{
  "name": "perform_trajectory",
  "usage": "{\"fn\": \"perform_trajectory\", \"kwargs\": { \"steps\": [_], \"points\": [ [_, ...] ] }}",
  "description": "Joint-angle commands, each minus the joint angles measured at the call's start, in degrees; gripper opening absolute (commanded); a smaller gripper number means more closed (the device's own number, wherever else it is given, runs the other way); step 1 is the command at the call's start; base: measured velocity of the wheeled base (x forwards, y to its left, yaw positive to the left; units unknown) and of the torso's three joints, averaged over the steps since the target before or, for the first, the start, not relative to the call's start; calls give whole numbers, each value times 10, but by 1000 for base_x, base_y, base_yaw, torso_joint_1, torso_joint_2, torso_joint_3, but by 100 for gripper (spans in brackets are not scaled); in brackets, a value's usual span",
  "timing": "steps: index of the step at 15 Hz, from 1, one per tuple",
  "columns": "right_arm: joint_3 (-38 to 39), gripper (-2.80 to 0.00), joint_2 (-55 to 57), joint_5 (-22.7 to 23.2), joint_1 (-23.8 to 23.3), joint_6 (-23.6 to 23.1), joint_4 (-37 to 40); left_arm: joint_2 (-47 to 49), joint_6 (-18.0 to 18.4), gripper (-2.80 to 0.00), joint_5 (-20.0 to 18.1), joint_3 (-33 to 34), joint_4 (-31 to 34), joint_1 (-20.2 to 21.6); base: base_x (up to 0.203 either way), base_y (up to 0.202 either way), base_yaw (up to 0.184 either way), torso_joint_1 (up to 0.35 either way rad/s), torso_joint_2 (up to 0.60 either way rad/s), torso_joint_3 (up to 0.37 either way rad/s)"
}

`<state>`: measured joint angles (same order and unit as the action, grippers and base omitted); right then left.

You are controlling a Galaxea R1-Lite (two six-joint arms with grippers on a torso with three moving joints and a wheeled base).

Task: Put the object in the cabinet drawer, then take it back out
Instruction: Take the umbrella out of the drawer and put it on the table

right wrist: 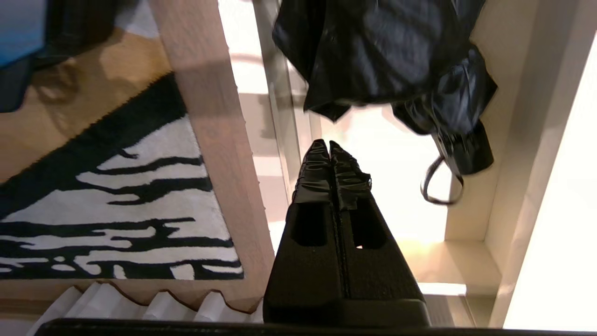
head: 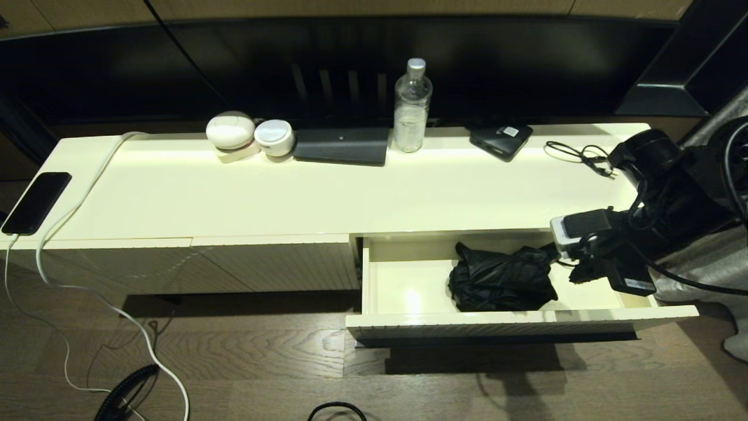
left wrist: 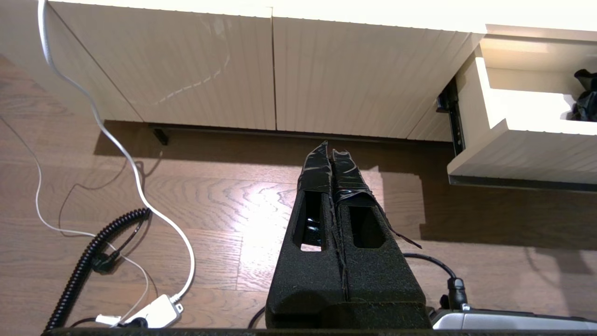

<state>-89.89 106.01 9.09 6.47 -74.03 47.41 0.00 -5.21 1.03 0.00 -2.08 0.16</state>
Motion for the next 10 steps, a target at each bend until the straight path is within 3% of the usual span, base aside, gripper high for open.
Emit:
{"fn": "perform_trajectory", "kwargs": {
  "steps": [1,10],
  "points": [
    [-24,0,40,13,-1,-5,6,-1,-1,-280,0,0,0,0,0,0,0,0,0,0],
    [-58,0,108,12,17,-5,2,-1,-1,-280,0,0,0,0,0,0,0,0,0,0]
  ]
}}
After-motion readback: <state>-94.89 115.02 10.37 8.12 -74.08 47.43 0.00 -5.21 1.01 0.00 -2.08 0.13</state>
